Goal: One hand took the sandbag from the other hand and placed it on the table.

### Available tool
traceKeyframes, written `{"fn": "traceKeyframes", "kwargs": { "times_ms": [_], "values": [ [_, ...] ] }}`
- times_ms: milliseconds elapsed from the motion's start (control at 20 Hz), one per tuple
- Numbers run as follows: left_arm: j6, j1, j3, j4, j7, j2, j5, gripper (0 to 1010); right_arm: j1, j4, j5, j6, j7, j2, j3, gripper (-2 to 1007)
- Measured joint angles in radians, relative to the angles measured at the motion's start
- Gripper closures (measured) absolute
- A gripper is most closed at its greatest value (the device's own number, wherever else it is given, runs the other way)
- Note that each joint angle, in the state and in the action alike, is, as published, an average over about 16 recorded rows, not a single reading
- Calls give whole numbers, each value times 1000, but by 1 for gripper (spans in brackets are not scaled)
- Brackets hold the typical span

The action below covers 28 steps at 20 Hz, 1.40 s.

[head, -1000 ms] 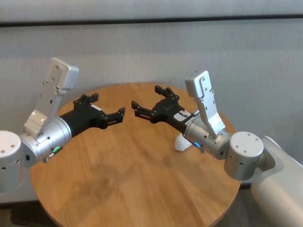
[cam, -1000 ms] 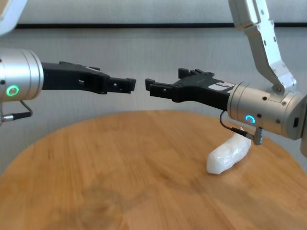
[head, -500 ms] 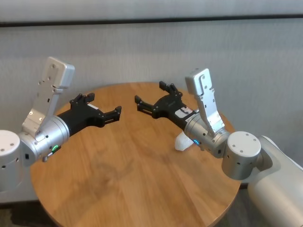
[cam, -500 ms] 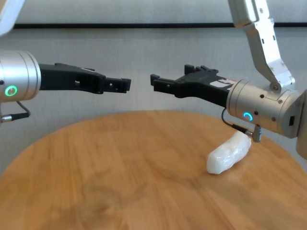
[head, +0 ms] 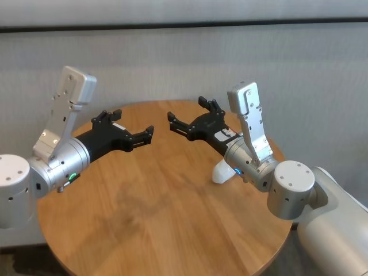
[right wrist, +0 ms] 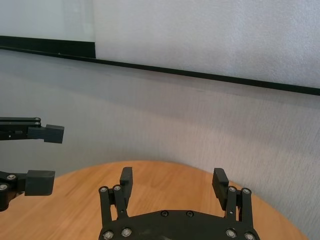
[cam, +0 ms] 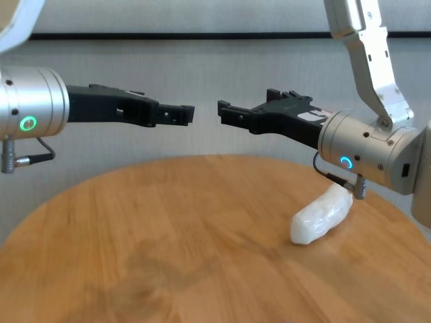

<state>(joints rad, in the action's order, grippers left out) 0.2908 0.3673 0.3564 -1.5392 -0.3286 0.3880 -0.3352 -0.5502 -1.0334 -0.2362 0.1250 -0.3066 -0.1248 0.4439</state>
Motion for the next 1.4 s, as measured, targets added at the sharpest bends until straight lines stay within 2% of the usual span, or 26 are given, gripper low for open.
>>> {"fn": "traceKeyframes", "kwargs": {
  "times_ms": [350,800,1400],
  "values": [
    [-5,17,8,16,-14,-12,3,8,8,-1,18,-3,13,8,-20,3],
    [5,42,23,38,-17,-30,6,8,19,-11,35,-12,13,5,-42,3],
    [15,54,30,46,-16,-39,7,8,22,-17,39,-19,6,1,-51,3]
  ]
}}
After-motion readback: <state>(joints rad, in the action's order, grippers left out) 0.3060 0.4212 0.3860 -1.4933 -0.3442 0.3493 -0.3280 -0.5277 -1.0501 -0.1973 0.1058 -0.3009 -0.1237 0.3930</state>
